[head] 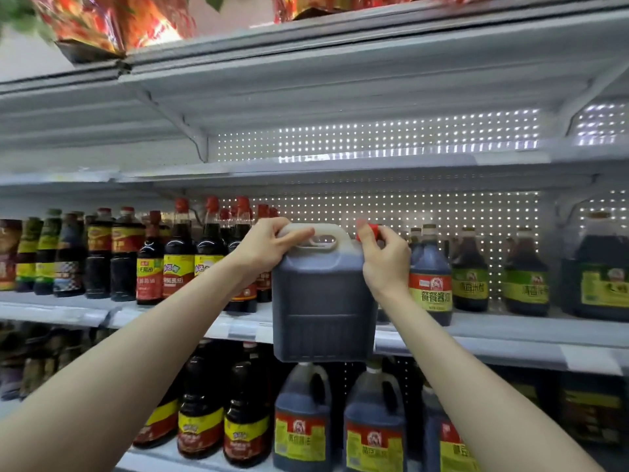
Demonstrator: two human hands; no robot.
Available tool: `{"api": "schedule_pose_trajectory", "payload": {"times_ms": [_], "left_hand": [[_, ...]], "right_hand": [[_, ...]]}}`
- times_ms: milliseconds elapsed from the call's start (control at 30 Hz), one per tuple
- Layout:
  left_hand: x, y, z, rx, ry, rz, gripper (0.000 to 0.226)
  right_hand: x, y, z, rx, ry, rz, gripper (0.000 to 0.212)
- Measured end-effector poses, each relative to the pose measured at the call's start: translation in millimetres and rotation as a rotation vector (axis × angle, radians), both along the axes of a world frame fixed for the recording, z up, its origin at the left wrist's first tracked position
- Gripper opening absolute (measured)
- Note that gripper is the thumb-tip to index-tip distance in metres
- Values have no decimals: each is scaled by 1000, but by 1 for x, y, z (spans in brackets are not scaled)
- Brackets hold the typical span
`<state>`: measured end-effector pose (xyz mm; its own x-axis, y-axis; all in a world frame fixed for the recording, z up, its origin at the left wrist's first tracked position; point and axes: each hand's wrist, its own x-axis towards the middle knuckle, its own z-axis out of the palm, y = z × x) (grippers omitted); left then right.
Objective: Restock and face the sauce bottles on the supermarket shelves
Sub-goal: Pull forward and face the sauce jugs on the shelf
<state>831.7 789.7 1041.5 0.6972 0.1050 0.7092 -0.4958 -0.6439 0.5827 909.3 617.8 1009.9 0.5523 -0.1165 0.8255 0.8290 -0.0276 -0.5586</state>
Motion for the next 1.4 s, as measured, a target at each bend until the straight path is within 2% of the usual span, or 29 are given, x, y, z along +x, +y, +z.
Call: {"api": "schedule_pose_trajectory", "payload": {"times_ms": [100, 200, 300, 533, 567, 667, 700, 767, 900, 1033, 1167, 1400], "left_hand": [[15, 15, -1, 0, -11, -10, 34], [32, 27, 3, -6, -22, -16, 52], [52, 40, 10, 1, -43, 6, 44], [97, 65, 16, -12, -76, 11, 73], [103, 67, 17, -11, -73, 10, 72], [120, 76, 15, -39, -44, 44, 46], [126, 79, 14, -48, -41, 53, 44], [137, 84, 13, -69, -44, 65, 48], [154, 90, 18, -120, -16, 60, 39], [168, 99, 20, -145, 38, 43, 59], [183, 99, 23, -152, 90, 40, 42], [205, 113, 23, -152, 123, -32, 39]], "right_hand": [[15, 14, 2, -16, -3, -41, 27], [28, 25, 7, -11, -19, -33, 27], [44, 36, 13, -7, -22, -21, 29], [98, 67, 23, 22, -25, -12, 35], [106, 72, 23, 26, -18, -20, 37], [128, 87, 21, 18, 16, -53, 39], [132, 90, 20, 13, 20, -62, 37], [139, 94, 22, 7, 43, -75, 37], [147, 98, 29, -25, 120, -69, 45], [155, 102, 33, -34, 202, -82, 48], [162, 102, 35, -34, 287, -114, 46], [176, 114, 26, -25, 343, -182, 35]]}}
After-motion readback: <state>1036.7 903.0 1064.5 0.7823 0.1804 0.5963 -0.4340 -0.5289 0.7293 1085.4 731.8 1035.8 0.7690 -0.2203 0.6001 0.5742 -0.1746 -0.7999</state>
